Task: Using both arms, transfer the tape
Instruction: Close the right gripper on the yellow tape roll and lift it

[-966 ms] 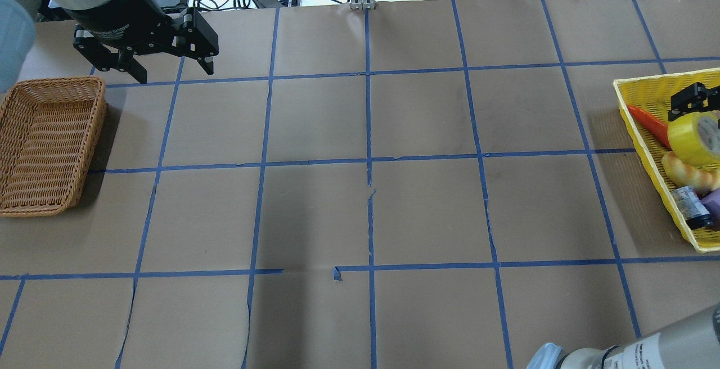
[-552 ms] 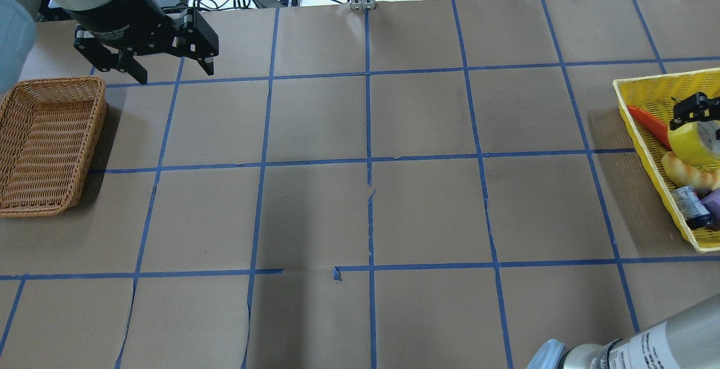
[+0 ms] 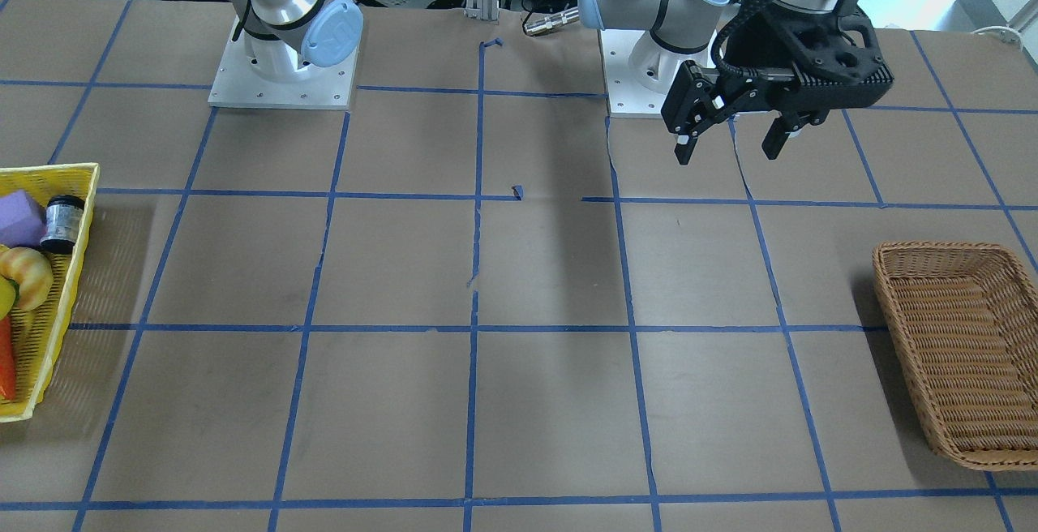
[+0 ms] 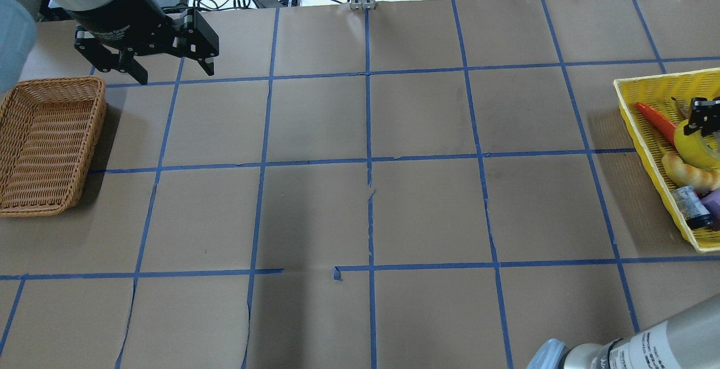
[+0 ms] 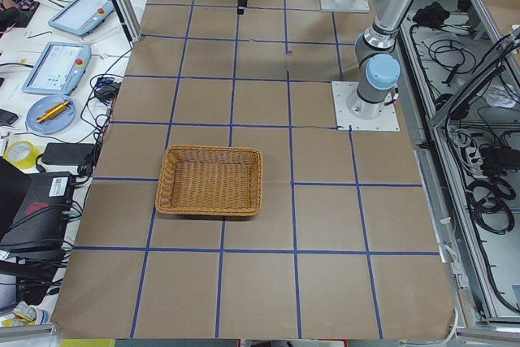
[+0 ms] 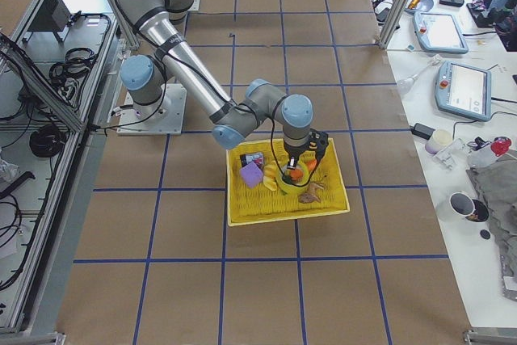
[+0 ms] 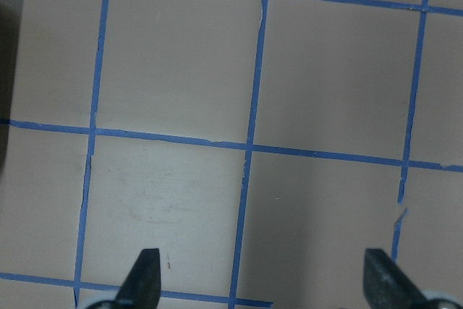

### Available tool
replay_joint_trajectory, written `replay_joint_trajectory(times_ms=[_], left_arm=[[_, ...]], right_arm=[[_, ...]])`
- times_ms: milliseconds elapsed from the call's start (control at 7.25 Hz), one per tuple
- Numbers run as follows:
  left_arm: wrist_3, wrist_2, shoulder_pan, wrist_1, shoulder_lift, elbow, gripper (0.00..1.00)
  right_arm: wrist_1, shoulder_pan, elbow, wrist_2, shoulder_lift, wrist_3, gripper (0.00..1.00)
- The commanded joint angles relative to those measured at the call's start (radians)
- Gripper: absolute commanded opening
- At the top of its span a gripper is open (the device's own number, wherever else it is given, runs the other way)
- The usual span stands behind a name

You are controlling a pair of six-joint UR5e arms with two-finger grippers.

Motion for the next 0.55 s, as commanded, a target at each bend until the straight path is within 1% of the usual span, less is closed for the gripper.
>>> replay_joint_trajectory(times_ms=[0, 138, 276, 414], left_arm=[[0.0, 0.0, 0.0, 0.0, 0.0, 0.0, 1.0], [0.0, 0.0, 0.0, 0.0, 0.0, 0.0, 1.0], [-0.002, 0.0, 0.0, 0.0, 0.0, 0.0, 1.0], [0.0, 0.0, 0.0, 0.0, 0.0, 0.0, 1.0]], right_arm=[[0.025, 0.039, -0.001, -0.002, -0.08, 0.0, 0.0], [0.038, 0.093, -0.01, -0.024, -0.116, 0.011, 0.0], [0.135, 0.149, -0.047, -0.066, -0.169, 0.073, 0.0], [0.206, 0.236, -0.085, -0.054, -0.18, 0.218, 0.0]])
